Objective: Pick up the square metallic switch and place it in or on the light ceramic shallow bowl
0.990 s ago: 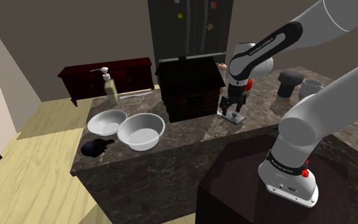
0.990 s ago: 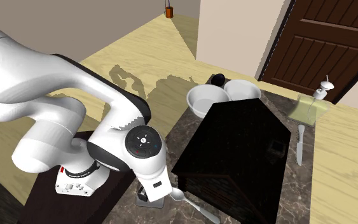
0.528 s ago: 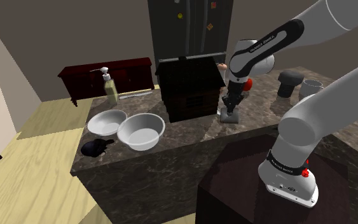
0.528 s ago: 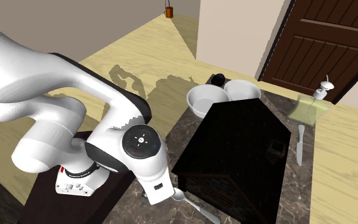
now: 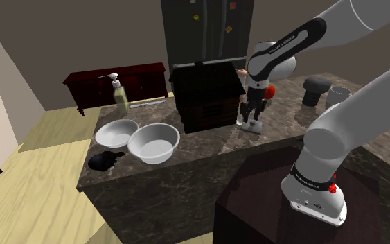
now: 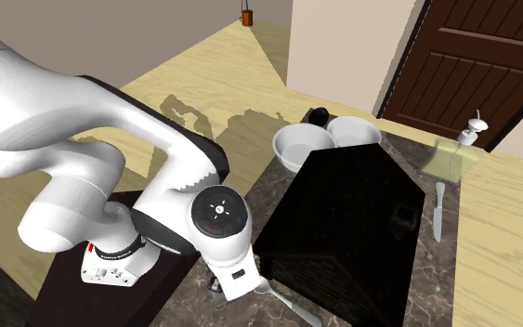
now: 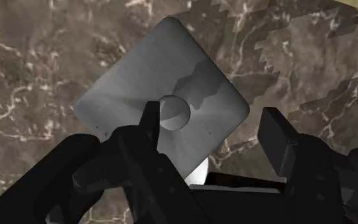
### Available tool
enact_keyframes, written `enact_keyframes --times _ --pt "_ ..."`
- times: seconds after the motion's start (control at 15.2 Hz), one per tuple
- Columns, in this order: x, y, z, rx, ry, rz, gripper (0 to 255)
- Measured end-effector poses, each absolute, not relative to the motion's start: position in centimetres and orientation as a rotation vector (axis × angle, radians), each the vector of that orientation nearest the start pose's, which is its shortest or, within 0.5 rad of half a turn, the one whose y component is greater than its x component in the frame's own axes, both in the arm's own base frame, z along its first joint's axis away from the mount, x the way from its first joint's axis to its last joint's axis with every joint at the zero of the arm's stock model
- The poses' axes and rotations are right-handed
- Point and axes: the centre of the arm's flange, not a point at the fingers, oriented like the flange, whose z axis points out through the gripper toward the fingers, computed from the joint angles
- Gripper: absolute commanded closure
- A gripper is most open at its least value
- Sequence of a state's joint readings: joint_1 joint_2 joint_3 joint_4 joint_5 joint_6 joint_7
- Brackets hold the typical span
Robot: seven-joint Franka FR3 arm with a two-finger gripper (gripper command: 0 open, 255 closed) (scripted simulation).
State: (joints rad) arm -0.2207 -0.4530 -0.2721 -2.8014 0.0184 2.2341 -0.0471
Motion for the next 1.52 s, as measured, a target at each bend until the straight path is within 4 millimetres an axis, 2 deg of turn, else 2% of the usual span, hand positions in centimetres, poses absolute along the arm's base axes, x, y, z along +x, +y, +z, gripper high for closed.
enact_keyframes --times 0.07,0.2,0.26,0.33,0.4,0.53,0.59,0.66,0.86,0.92,1.12,1.52 --pt "32.3 -16.7 32.3 -2.875 0.507 0.286 0" --pt "36.0 -19.4 32.4 -2.689 0.215 0.689 0" --pt "36.7 -19.8 32.6 -2.559 0.134 0.867 0" --pt "36.8 -19.8 32.7 -2.461 0.100 0.982 0" --pt "35.8 -19.6 31.4 -2.406 0.087 1.045 0" --pt "35.8 -19.6 31.3 -2.405 0.087 1.046 0" --pt "35.5 -18.5 32.0 -2.490 0.058 1.006 0" --pt "34.8 -16.6 32.5 -2.640 0.000 0.922 0" --pt "31.8 -10.1 33.0 -3.202 -0.221 0.440 0" --pt "31.2 -8.9 32.8 -3.304 -0.294 0.294 0" --pt "30.4 -7.9 31.5 -3.381 -0.369 0.143 0" --pt "31.4 -8.2 30.4 -3.391 -0.382 -0.083 0"
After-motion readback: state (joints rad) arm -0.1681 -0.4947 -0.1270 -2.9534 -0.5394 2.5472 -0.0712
